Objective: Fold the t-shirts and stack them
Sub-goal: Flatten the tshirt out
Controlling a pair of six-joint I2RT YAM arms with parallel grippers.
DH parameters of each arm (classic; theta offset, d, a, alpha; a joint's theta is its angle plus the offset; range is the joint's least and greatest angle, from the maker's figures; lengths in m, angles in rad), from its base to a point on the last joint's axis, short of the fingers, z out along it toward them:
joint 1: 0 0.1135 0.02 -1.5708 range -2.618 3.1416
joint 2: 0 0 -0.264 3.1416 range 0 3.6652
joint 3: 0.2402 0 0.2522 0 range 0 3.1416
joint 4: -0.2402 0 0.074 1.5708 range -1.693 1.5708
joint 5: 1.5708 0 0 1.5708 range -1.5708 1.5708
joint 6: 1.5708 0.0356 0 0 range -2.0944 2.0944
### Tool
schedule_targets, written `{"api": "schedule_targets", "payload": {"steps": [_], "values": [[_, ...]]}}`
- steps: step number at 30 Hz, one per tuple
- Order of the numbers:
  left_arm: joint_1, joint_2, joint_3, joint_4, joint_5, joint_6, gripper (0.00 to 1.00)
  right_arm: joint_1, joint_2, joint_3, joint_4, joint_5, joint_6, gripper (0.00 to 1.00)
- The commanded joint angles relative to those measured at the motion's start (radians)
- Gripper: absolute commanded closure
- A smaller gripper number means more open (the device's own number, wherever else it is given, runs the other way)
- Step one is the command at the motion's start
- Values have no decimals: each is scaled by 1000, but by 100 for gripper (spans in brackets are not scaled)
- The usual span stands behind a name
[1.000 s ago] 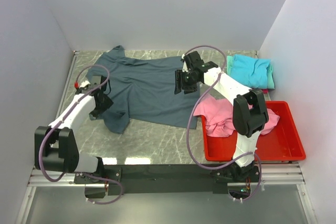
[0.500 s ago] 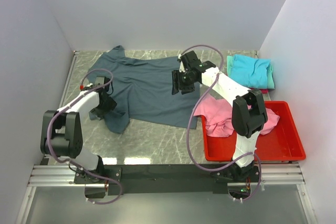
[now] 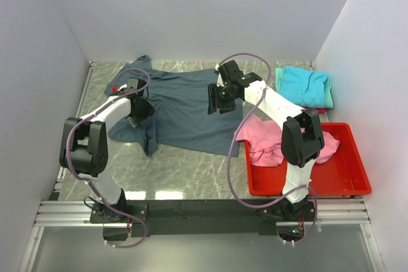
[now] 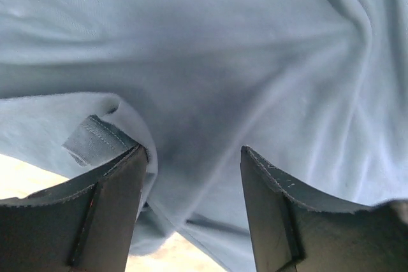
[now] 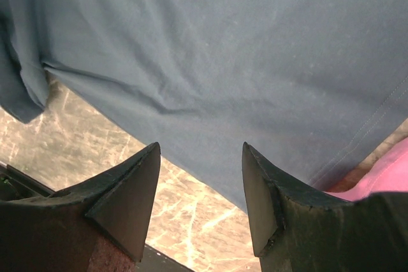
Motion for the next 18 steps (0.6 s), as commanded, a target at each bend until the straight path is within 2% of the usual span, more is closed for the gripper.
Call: {"api": "schedule_targets", "payload": {"steps": [1,10,14,18], "values": [[-17,-38,28,15,38,-16,34,14,-2,60,-16,1,-9,39],[30,-237,8,-107,-42,-20,31,17,2,55,-14,-5,-13,39],[78,-307,-92,-105,-57,-27,32,19,1,49,-11,-8,-13,39],[139,-316,-185,-56,14,-24,34,22,4,52,-16,-14,-15,39]]}}
